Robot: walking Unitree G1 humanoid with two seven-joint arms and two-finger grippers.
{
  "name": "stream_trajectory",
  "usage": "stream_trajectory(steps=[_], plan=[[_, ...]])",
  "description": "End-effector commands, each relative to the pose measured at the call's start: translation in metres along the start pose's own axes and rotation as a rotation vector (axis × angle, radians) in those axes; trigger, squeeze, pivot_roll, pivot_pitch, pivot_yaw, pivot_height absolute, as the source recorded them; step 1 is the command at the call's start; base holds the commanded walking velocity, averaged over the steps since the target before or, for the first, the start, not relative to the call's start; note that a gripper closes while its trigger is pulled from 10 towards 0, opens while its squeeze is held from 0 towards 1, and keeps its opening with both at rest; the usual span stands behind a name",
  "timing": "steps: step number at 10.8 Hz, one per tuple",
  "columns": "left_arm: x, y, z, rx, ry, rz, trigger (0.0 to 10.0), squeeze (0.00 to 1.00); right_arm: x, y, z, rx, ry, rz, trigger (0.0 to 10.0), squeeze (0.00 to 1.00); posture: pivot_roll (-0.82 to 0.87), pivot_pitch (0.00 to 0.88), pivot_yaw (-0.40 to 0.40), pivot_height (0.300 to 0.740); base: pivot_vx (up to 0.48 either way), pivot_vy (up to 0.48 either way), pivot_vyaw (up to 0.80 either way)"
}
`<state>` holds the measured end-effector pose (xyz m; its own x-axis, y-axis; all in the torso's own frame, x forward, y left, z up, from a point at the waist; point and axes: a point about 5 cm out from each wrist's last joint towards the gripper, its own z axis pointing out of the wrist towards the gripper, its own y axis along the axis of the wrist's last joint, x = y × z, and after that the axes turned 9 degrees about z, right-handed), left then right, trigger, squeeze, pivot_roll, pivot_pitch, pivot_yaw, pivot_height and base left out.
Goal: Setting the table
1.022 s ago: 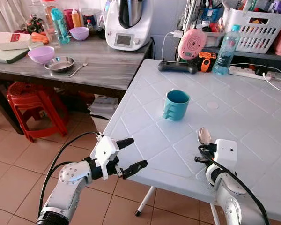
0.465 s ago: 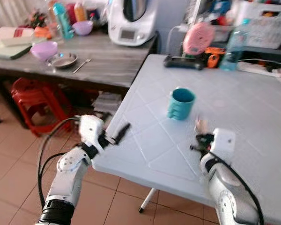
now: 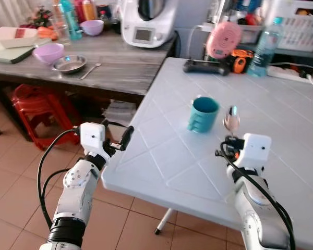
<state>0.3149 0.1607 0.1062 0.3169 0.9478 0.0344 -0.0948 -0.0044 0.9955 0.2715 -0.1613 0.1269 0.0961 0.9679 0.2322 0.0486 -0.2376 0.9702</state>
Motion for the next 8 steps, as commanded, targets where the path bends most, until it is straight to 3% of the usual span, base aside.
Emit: stream_trajectory(steps=[1, 4, 8], plan=[[0.002, 0.0029, 0.0041, -0.003, 0.006, -0.008, 10.0, 0.0, 0.0026, 0.0079, 0.0003, -0.042, 0.016, -0.012, 10.0, 0.0, -0.03, 0.009, 0.021, 0.74, 0.0, 0.0, -0.8], [-0.0027, 0.003, 0.0058, -0.007, -0.013, -0.009, 10.0, 0.0, 0.0028, 0.0082, 0.001, -0.065, 0.023, -0.026, 10.0, 0.0, -0.03, 0.004, 0.022, 0.74, 0.0, 0.087, -0.74], [-0.0044, 0.003, 0.0066, -0.007, -0.022, -0.012, 10.0, 0.0, 0.0029, 0.0061, -0.0002, -0.086, 0.023, -0.043, 10.0, 0.0, -0.03, 0.012, 0.022, 0.74, 0.0, 0.286, -0.35]])
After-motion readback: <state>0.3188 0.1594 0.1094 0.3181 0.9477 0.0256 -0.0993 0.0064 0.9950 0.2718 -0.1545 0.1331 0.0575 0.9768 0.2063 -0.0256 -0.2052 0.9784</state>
